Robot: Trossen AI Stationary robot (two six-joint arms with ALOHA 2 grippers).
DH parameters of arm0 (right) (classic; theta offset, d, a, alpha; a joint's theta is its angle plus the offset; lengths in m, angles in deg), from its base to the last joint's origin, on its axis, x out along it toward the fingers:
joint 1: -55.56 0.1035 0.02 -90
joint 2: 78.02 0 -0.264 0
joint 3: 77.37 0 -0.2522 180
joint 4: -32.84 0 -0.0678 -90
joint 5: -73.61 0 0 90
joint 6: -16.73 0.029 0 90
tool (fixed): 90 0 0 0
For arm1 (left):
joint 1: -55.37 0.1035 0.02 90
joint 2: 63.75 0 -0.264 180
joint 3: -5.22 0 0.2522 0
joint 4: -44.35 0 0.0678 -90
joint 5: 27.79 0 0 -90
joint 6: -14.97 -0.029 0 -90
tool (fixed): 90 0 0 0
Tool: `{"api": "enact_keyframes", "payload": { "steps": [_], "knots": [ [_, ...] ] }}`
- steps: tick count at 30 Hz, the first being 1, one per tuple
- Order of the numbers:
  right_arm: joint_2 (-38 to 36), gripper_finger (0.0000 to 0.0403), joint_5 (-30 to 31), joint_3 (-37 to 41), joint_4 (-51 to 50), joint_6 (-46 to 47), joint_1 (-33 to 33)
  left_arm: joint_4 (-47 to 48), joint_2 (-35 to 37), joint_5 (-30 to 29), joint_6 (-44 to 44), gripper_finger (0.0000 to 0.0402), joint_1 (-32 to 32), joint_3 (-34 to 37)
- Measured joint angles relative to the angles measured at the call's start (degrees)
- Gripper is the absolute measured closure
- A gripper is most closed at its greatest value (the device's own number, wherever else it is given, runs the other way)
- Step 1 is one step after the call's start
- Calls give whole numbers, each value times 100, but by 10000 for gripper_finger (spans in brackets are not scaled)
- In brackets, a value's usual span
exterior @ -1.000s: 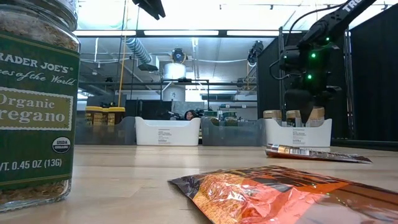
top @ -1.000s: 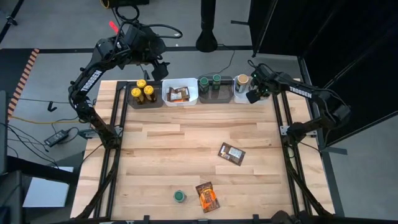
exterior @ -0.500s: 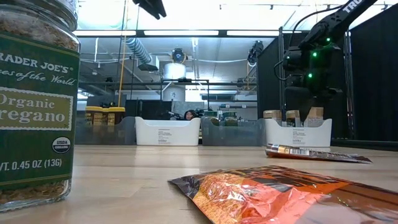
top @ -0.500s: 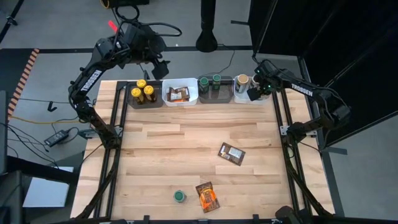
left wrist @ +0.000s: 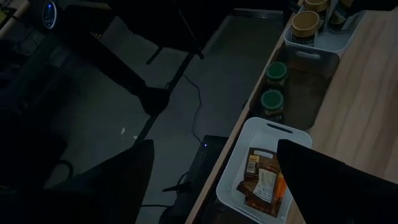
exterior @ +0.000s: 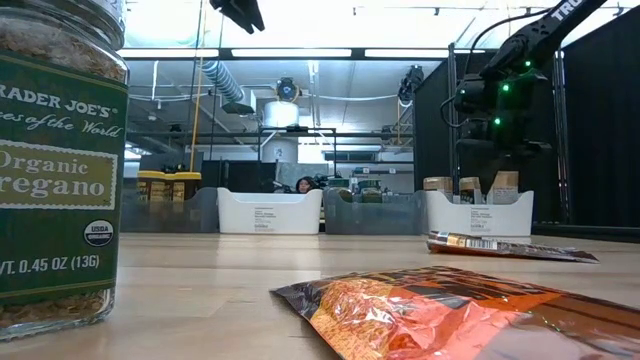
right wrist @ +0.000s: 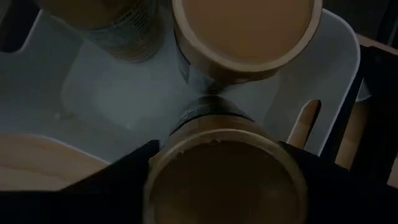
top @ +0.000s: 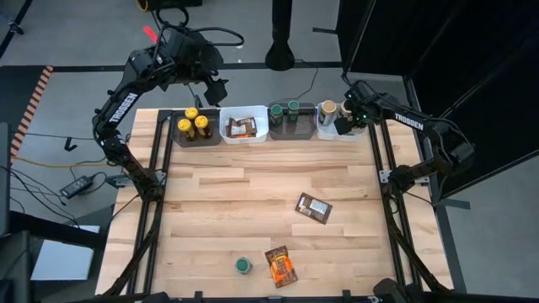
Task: Sort spices by type
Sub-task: Put the brown seasoning bottle into the right white bin, then put the top orange seasoning pack into the left white bin
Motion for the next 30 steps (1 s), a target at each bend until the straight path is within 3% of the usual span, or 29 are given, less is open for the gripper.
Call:
{"api": "enact_keyframes", "payload": {
  "steps": [3,5,10,15,23,30],
  "knots": [
    [-4,33,1,-4,8,87,0,0,0,0,0,55,0,1],
    [-4,19,-14,-4,-4,174,0,-2,0,0,1,55,0,0],
    [-4,62,-325,-63,-107,272,0,-2,0,0,1,55,0,0],
    [-4,91,-308,-674,-622,144,7,-4,0,0,1,55,0,2],
    [-19,79,347,-1936,-1757,-165,4,4,0,0,1,55,0,2],
    [-15,68,298,-1877,-1733,-104,14,9,0,0,1,55,0,0]
  ]
}}
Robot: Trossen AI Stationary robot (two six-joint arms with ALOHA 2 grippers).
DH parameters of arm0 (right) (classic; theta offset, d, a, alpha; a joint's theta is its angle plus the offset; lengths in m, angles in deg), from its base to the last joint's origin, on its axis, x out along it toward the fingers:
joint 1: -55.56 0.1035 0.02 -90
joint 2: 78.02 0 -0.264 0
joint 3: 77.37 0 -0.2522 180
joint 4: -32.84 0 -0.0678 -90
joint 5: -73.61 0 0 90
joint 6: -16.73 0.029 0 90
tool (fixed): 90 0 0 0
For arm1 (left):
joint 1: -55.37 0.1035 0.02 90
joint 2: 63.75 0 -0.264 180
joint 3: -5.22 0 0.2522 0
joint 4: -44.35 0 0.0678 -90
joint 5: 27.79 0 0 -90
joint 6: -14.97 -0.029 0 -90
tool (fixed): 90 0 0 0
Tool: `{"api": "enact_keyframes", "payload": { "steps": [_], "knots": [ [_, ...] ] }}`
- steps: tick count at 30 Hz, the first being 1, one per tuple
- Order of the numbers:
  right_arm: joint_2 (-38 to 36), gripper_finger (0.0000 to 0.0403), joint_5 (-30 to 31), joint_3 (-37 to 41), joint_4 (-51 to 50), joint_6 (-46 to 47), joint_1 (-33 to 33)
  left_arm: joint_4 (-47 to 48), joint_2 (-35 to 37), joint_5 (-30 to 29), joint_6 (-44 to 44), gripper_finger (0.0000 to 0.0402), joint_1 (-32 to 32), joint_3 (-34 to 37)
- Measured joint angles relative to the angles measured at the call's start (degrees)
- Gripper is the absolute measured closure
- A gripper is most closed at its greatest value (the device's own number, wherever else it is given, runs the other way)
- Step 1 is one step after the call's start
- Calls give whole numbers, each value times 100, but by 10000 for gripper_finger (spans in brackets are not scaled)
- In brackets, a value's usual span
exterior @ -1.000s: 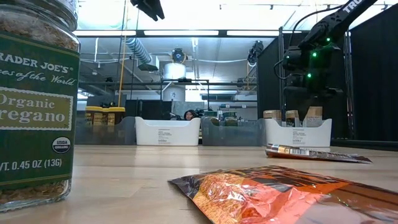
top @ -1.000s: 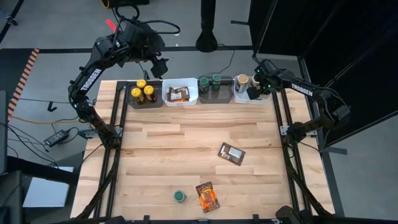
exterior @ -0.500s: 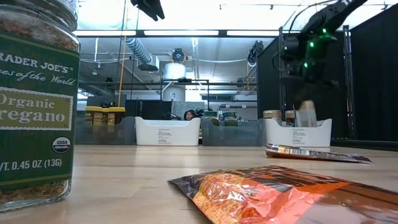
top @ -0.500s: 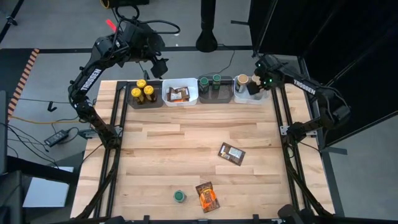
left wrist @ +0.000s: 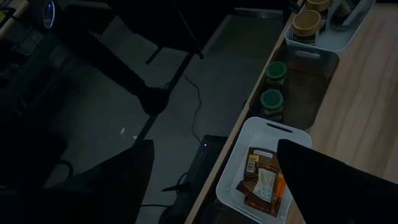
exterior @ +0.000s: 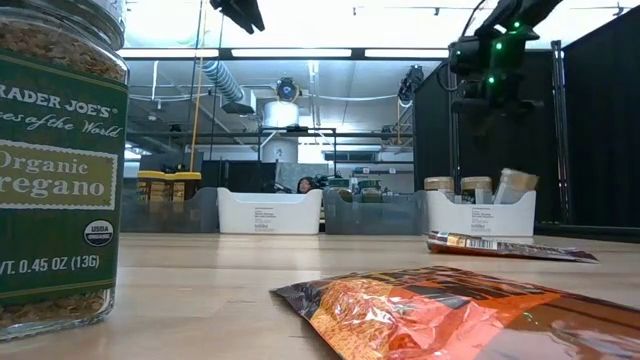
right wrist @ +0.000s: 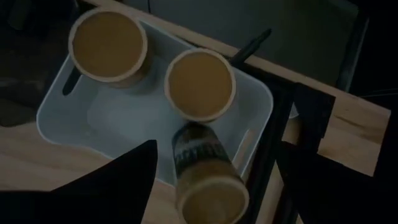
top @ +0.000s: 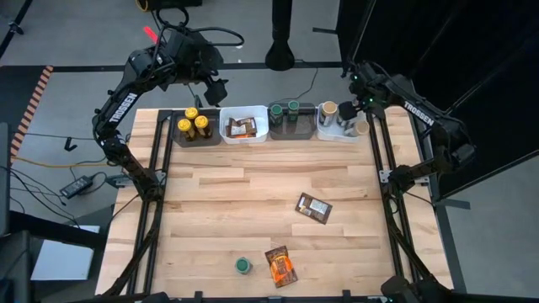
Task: Sort spices by type
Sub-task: Put the top orange seasoning pack into the left white bin
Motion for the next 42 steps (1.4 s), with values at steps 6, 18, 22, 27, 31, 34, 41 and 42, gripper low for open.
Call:
{"api": "enact_keyframes", "payload": {
  "steps": [6,18,22,27,31,34,41,42],
  "knots": [
    [4,78,-43,142,81,-31,69,0,0,1,0,55,0,0],
    [-467,91,-1654,-111,470,-121,2412,8,0,0,0,55,0,0],
    [-340,107,-907,197,462,397,4135,11,0,0,-4,55,0,0],
    [-68,123,-304,776,953,1369,5741,10,0,0,-70,55,0,1],
    [360,124,-367,1071,1557,1966,6443,9,0,0,-70,55,0,0],
    [724,110,-367,1099,1972,1941,6717,9,0,0,-70,55,0,0],
    [1715,62,-622,958,2172,1782,6736,87,0,0,-68,55,0,0],
    [1859,54,-712,927,2194,1822,6738,98,0,0,-68,55,0,0]
  ]
}}
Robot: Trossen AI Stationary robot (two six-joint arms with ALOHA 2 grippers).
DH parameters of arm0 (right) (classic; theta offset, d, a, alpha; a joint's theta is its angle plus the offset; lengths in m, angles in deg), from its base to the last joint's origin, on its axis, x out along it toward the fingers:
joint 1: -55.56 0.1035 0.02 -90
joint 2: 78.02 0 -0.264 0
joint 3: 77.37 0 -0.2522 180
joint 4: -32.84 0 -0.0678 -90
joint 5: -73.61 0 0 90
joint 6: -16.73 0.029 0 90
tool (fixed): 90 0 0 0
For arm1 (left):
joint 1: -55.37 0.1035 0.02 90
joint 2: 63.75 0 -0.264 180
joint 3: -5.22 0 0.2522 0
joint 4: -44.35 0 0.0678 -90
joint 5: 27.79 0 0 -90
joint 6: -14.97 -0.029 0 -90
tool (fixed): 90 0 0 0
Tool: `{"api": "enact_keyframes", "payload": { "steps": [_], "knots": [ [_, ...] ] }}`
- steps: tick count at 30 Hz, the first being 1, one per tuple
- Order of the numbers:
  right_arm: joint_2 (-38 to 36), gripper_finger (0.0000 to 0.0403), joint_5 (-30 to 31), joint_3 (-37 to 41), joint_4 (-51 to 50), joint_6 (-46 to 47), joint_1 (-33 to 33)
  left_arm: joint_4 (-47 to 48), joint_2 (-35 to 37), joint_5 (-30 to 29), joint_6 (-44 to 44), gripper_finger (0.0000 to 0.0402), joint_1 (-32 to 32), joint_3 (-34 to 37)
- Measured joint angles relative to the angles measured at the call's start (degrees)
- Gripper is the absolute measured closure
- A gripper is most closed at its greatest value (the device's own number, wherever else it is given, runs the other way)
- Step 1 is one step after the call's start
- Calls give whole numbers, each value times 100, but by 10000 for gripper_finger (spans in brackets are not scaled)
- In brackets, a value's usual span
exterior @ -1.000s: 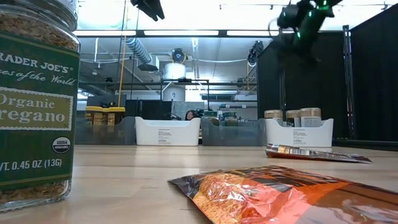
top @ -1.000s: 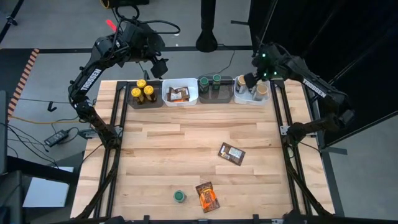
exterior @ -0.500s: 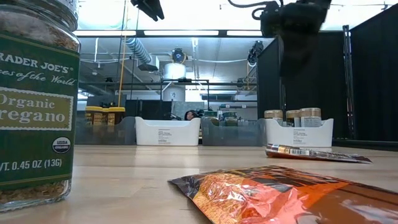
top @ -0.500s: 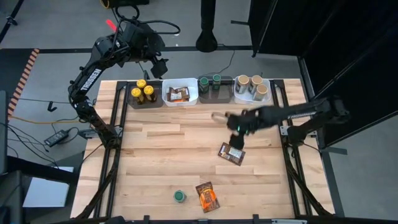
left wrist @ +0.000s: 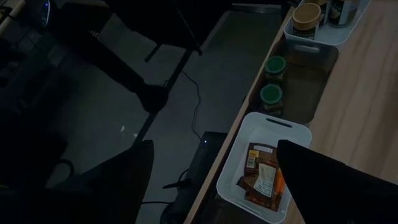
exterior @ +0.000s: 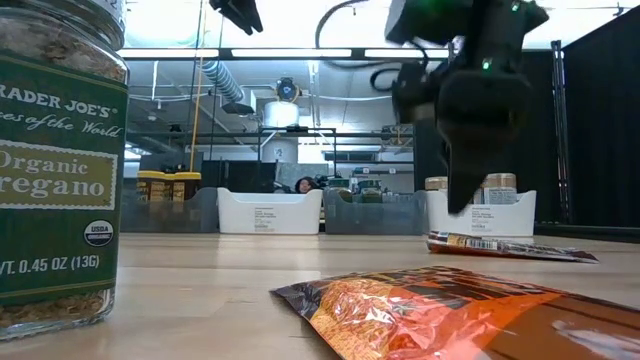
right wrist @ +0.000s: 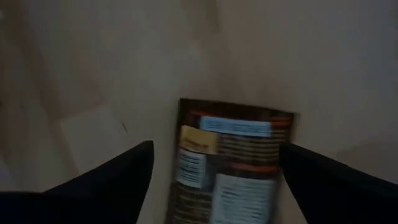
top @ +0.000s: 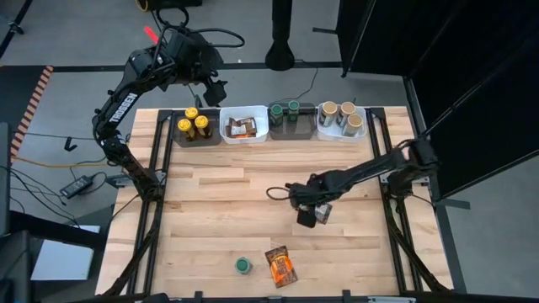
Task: Sort spices by type
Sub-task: Put the top orange seasoning pack into the left white bin
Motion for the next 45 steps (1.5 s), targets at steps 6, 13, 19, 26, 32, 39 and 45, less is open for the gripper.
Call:
{"api": "enact_keyframes", "payload": {
  "steps": [6,13,19,26,32,39,45],
  "knots": [
    [785,17,-96,-196,-44,82,-6,103,-2,0,107,55,0,0],
    [1249,29,-57,-413,-406,802,-20,112,-2,0,109,55,0,0],
    [1344,158,624,-785,-1169,1406,-16,112,-2,0,109,55,0,0],
    [1363,362,1075,-1220,-1388,937,-74,111,-2,0,109,55,0,0],
    [1363,359,1723,-1858,-1526,360,-615,135,-2,-13,100,55,-2,0],
    [1347,361,1729,-2643,517,-1006,-1743,283,-2,-324,79,55,0,0],
    [1373,361,1573,-2977,2644,-1690,-2486,280,36,-650,39,55,0,0]
  ]
}}
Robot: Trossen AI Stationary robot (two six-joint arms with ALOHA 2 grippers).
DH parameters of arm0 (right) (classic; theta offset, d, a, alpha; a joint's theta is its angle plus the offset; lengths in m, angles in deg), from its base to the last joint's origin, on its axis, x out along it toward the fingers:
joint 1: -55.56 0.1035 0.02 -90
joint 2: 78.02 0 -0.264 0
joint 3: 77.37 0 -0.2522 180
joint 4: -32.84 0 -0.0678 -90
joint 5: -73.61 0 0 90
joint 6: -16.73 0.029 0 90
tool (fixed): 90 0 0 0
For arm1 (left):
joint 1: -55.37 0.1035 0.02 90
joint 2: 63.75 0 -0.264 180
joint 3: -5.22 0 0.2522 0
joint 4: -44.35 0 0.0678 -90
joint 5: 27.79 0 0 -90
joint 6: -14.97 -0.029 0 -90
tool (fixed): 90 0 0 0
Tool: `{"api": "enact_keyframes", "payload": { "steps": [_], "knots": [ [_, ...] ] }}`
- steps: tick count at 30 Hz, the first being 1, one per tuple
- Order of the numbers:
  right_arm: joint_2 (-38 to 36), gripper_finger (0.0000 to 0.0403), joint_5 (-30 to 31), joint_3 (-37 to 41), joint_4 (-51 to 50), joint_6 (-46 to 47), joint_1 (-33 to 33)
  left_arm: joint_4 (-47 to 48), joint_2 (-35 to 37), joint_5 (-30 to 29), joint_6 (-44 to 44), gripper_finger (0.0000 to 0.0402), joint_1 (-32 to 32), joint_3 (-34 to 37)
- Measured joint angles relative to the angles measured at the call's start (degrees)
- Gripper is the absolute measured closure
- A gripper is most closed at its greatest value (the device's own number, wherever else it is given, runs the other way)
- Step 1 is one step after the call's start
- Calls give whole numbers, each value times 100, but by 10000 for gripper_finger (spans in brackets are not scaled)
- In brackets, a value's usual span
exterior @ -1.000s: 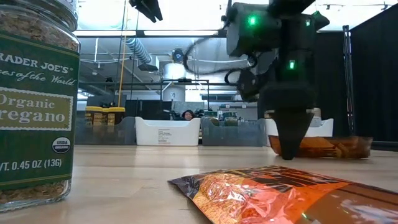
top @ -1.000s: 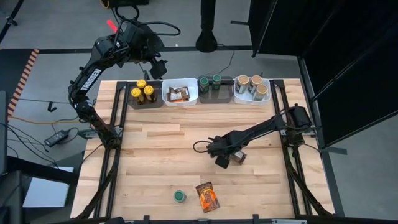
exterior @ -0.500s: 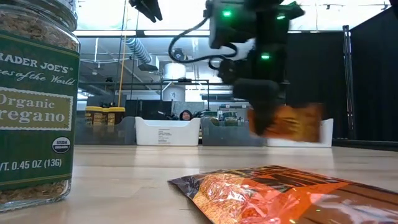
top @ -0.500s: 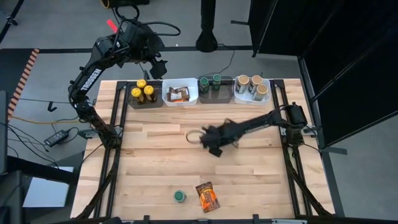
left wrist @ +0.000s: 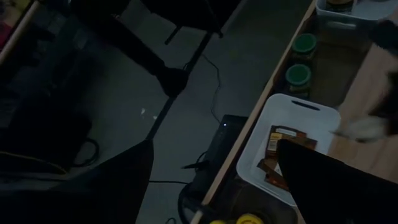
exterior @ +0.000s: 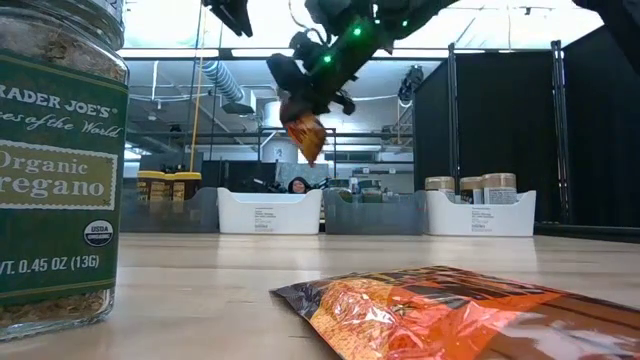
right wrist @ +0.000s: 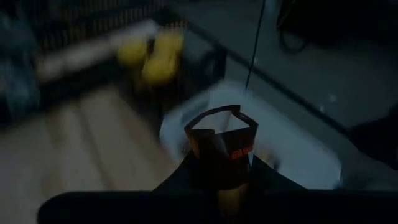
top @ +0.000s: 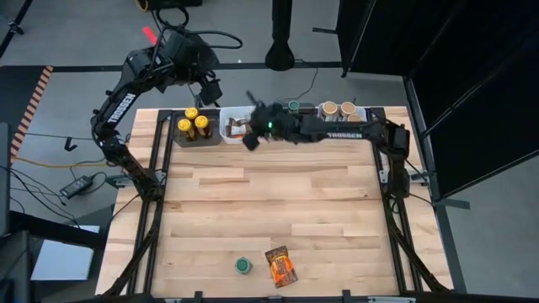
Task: Sort spices by type
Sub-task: Put the top orange seasoning pack into the left white bin, then put the orange seasoning pack into the left white bin
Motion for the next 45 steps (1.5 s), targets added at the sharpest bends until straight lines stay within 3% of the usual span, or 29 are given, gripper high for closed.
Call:
{"api": "enact_keyframes", "payload": {
  "steps": [4,12,15,19,23,29,32,37,41,45],
  "knots": [
    [327,362,-378,-294,582,-17,-416,4,25,-52,-61,55,0,-4],
    [1330,357,-482,-1421,466,-350,-676,19,21,-86,-63,55,0,-4],
    [1577,308,-501,-1683,190,-328,-779,61,21,-136,-61,55,0,-4],
    [1652,239,-1174,-1807,146,-374,-876,83,21,-141,-62,55,0,-4],
    [1590,196,-1481,-1810,35,-366,-928,94,21,-141,-169,55,0,-4],
    [796,176,-3747,-1816,-1213,-614,-1030,294,42,-137,-356,55,0,-2],
    [331,178,-4356,-1838,-2829,-936,-765,285,134,-115,-360,55,0,2],
    [-35,176,-4414,-1754,-5185,-1352,253,262,231,-43,-360,55,0,2],
    [-220,174,-4242,-1436,-5539,-1014,1268,211,244,-40,-360,55,0,2],
    [-213,174,-3555,-1132,-5256,-534,2213,144,244,-28,-354,55,0,2]
  ]
}}
